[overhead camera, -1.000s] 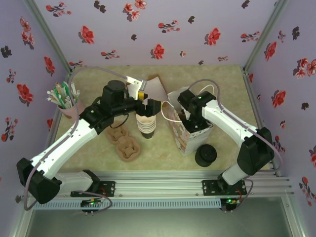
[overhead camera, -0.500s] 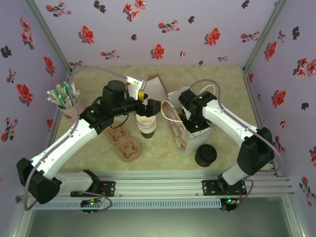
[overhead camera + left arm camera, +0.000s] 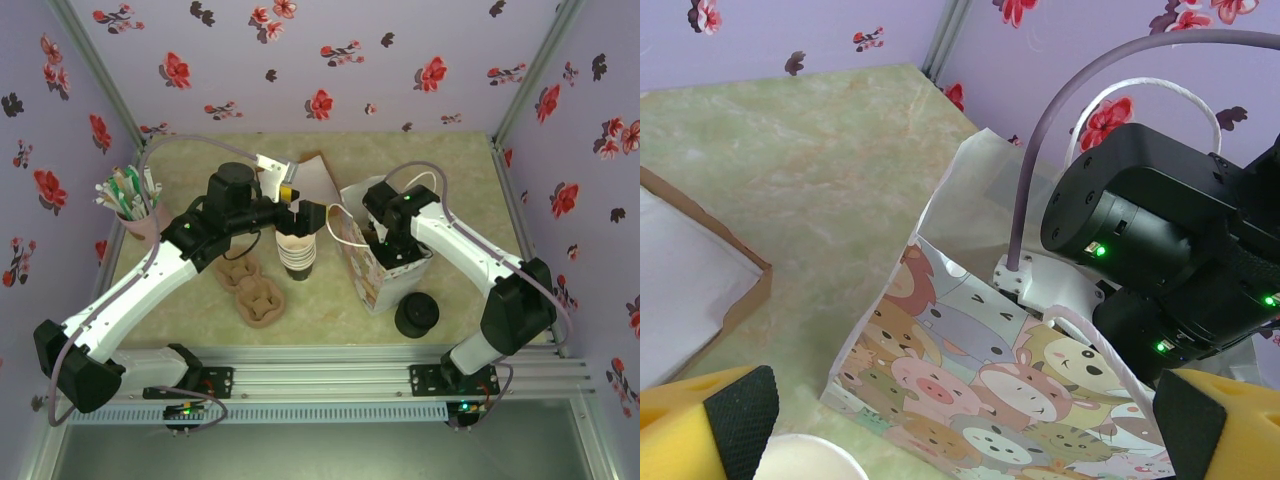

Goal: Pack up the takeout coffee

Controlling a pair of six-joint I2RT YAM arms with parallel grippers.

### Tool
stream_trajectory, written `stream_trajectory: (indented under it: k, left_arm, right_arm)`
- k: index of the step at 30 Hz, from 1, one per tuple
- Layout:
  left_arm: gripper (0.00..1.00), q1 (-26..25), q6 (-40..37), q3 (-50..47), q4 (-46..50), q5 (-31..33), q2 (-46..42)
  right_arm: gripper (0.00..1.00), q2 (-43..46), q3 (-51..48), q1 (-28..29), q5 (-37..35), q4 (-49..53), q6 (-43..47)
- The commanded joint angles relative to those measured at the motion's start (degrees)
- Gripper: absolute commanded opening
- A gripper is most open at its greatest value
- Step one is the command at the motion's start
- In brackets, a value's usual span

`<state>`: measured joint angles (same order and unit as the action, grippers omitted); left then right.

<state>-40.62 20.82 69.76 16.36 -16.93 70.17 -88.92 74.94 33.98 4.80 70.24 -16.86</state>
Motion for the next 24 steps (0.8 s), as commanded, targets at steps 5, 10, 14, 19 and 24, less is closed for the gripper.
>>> stream_trajectory:
  k: [5, 10, 14, 19, 24]
  left_arm:
    - [0.99, -0.4, -1.1, 1.7, 0.1, 0.4, 0.4]
    - [0.99, -0.5, -1.1, 1.8, 0.0, 0.4, 0.7]
    - [0.99, -0.4, -1.0, 1.8, -0.1, 0.5, 0.6]
    - [0.99, -0.5, -1.0, 1.5, -0.1, 0.4, 0.6]
    - [0.99, -0.6, -1.0, 1.5, -0.3, 0.4, 0.7]
  right_arm:
    - [0.69, -3.2, -3.3, -0.4, 1.0, -2.6, 1.0]
    - [0.69, -2.8, -2.7, -0.4, 0.8, -2.1, 1.0]
    - [0.72, -2.3, -1.9, -0.4, 0.4, -1.1, 0.8]
    - [0.74, -1.4, -0.4, -0.4, -0.1, 0.2, 0.6]
    - [0.76, -0.5, 0.4, -0.3, -0.5, 1.2, 0.4]
